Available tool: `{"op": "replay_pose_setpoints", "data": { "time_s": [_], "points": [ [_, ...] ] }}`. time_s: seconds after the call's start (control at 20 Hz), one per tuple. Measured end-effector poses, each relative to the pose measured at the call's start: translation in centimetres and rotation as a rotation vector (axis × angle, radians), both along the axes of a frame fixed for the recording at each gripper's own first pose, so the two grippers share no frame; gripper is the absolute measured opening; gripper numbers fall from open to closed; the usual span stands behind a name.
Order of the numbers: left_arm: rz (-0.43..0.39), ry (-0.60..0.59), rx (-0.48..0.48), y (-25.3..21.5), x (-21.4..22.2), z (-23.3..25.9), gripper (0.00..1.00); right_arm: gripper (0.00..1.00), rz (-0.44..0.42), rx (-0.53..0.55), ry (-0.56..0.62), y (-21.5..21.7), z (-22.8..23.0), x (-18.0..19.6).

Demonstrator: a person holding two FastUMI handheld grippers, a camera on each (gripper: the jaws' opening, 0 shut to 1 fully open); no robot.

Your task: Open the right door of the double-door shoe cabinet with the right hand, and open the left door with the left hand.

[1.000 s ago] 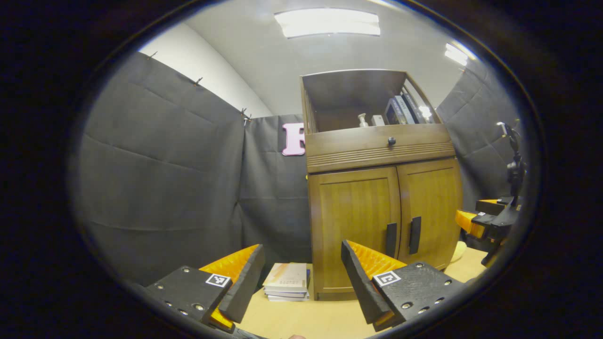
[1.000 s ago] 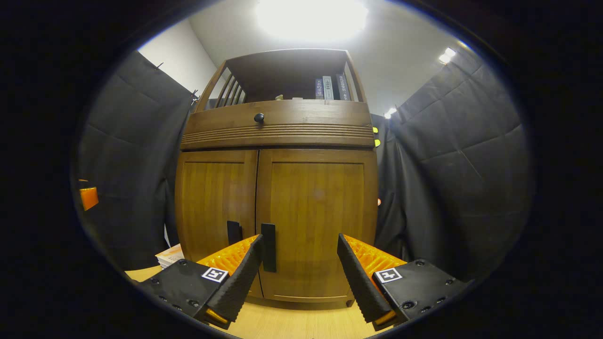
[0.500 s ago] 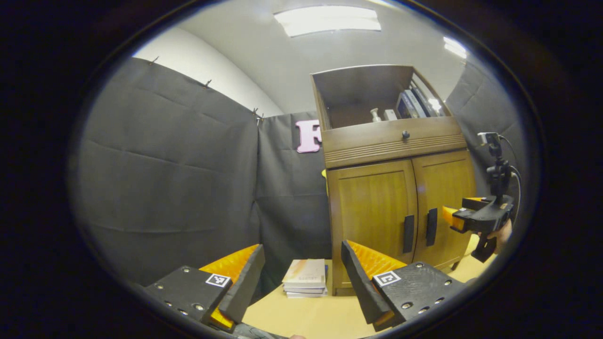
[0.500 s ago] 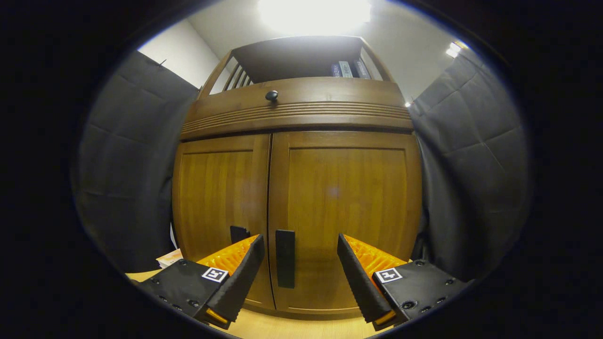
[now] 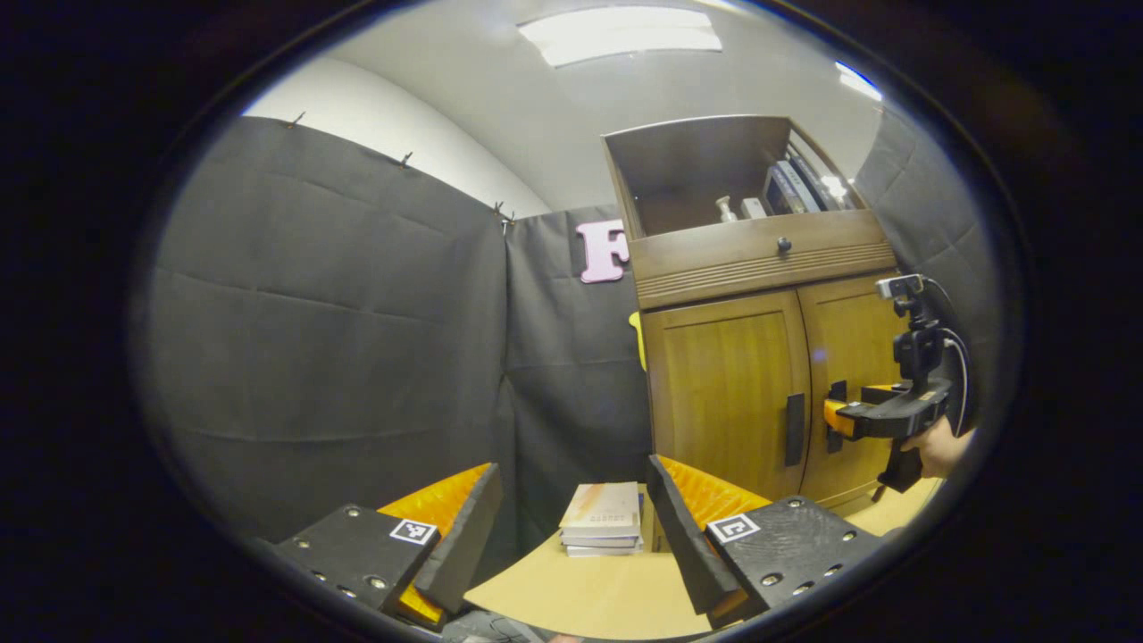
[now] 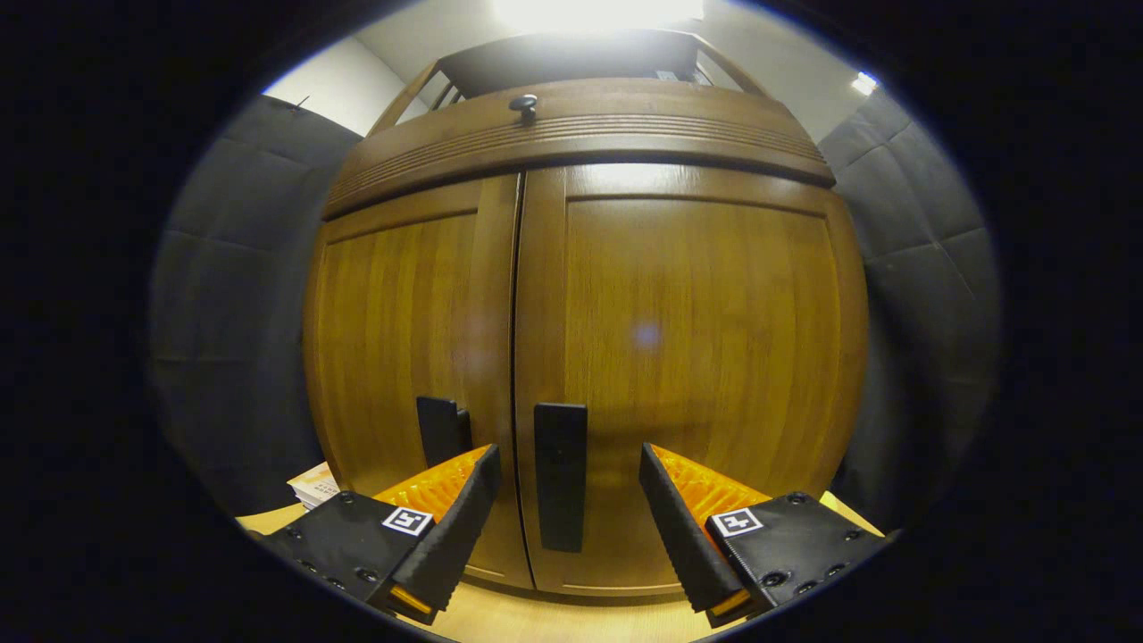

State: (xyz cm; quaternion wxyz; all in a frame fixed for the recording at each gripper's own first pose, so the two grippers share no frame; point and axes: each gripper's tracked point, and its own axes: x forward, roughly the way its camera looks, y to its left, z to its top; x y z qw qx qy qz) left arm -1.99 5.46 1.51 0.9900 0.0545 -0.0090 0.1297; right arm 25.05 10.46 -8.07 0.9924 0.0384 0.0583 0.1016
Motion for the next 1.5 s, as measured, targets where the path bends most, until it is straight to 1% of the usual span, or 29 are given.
{"op": "replay_pose_setpoints", "data": {
  "time_s": [0.05,0.1,0.15,0.25,0.3,0.35,0.45,0.5,0.6,0.65,0.7,0.75,0.8,0.85,0.9,1.1,1.15,1.2,1.25,1.4,1.45,1.5],
  "points": [
    [0.003,0.002,-0.003,0.0,0.0,-0.1,0.95,0.90,0.009,0.008,0.014,0.4,-0.5,0.2],
    [0.002,0.011,-0.009,-0.1,-0.1,-0.2,0.95,0.89,0.018,0.017,0.025,0.9,-1.0,0.6],
    [0.000,0.019,-0.012,-0.2,-0.2,-0.2,0.95,0.93,0.024,0.025,0.032,1.2,-1.3,0.8],
    [0.002,0.021,-0.009,-0.1,-0.3,-0.2,0.94,0.76,0.028,0.028,0.046,1.9,-2.0,1.2],
    [0.000,0.020,-0.008,0.0,-0.2,-0.3,0.95,0.67,0.029,0.016,0.051,2.2,-2.4,1.3],
    [-0.001,0.020,-0.006,0.0,-0.2,-0.2,0.95,0.72,0.029,0.005,0.053,2.3,-2.7,1.6],
    [0.002,0.025,-0.007,0.0,-0.2,-0.2,0.95,0.72,0.021,-0.006,0.048,2.2,-2.5,2.2],
    [0.006,0.028,-0.010,0.0,-0.3,-0.3,0.95,0.71,-0.016,-0.014,0.044,1.5,-2.5,2.4],
    [0.014,0.032,-0.013,0.0,-0.4,-0.4,0.94,0.31,-0.019,0.027,0.058,1.5,-2.7,3.2],
    [0.016,0.034,-0.015,0.0,-0.3,-0.3,0.94,0.36,-0.013,0.043,0.069,1.5,-2.7,3.0],
    [0.018,0.035,-0.017,0.0,-0.4,-0.4,0.94,0.33,-0.013,0.044,0.067,1.6,-2.8,3.4],
    [0.016,0.035,-0.019,0.0,-0.3,-0.4,0.94,0.29,-0.007,0.029,0.075,1.4,-2.8,3.1],
    [0.013,0.036,-0.019,-0.1,-0.3,-0.4,0.95,0.29,-0.012,0.034,0.080,1.4,-2.8,3.5],
    [0.008,0.035,-0.018,-0.1,-0.3,-0.3,0.95,0.16,-0.010,0.026,0.088,1.5,-2.9,3.1],
    [0.003,0.034,-0.017,-0.1,-0.2,-0.2,0.95,0.19,-0.008,0.029,0.092,1.5,-2.9,3.0],
    [-0.022,0.019,-0.005,-0.3,-0.3,0.0,0.94,0.18,0.006,0.029,0.080,1.4,-2.1,2.4],
    [-0.028,0.018,-0.005,-0.4,-0.3,0.0,0.95,0.19,0.010,0.026,0.080,1.3,-1.6,2.1],
    [-0.034,0.017,-0.007,-0.5,-0.3,0.0,0.95,0.22,0.013,0.028,0.079,1.3,-1.2,1.8],
    [-0.041,0.018,-0.011,-0.6,-0.3,0.0,0.95,0.19,0.016,0.031,0.080,1.1,-0.9,1.4],
    [-0.068,0.018,-0.022,-0.9,-0.4,0.3,0.95,0.19,0.027,0.028,0.074,0.0,-0.3,0.1],
    [-0.079,0.017,-0.024,-1.1,-0.4,0.3,0.95,0.16,0.032,0.030,0.074,-0.2,0.2,-0.5],
    [-0.091,0.017,-0.026,-1.2,-0.4,0.4,0.95,0.16,0.038,0.032,0.074,-0.3,0.5,-0.9]
  ]
}}
